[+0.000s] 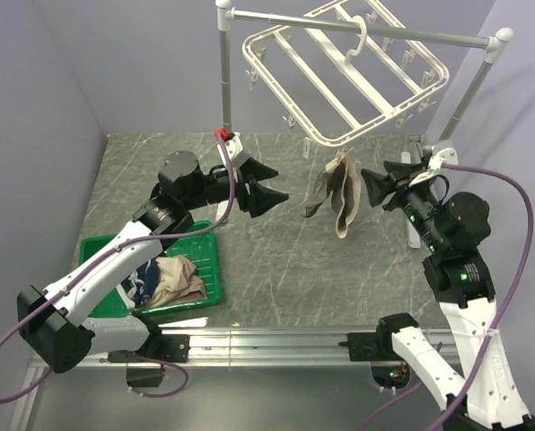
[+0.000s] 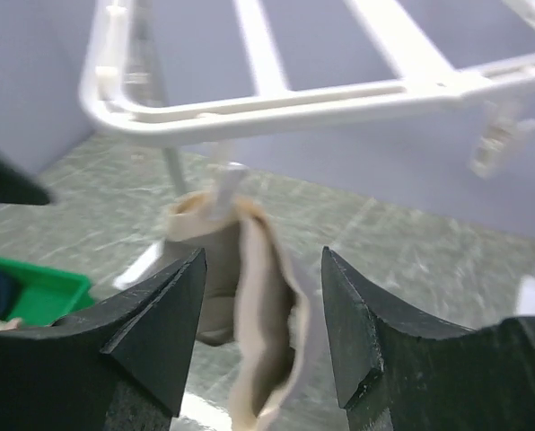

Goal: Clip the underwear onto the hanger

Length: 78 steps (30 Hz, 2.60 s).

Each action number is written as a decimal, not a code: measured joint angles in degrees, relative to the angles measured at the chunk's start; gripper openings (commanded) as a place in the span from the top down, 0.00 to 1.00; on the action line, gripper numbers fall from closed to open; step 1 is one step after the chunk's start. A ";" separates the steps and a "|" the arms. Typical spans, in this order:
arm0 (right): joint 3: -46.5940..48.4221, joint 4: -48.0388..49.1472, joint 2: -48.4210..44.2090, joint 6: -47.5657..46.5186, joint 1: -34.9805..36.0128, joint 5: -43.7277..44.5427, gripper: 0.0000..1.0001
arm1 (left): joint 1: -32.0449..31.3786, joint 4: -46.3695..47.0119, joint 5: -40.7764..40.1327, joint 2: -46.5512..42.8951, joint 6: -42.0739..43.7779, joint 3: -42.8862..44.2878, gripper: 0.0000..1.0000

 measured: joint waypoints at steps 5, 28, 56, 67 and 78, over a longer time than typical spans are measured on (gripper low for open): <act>2.58 -1.70 4.61 1.38 -7.39 -2.05 0.39 | -3.78 -2.40 -3.56 0.81 6.12 4.92 0.28; 13.60 -1.73 16.61 8.31 -32.37 -21.90 0.29 | -10.78 -3.15 -21.40 12.76 3.37 19.41 0.38; 15.47 8.11 27.32 13.38 -33.42 -36.68 0.38 | 0.66 -2.73 -20.68 15.82 -0.50 22.08 0.31; 14.93 9.07 27.21 13.68 -29.64 -36.65 0.58 | 0.26 -0.98 -14.95 9.18 3.65 17.16 0.32; 14.27 7.37 24.61 15.06 -25.20 -33.29 0.96 | -14.86 -0.39 -21.49 10.99 14.75 15.93 0.38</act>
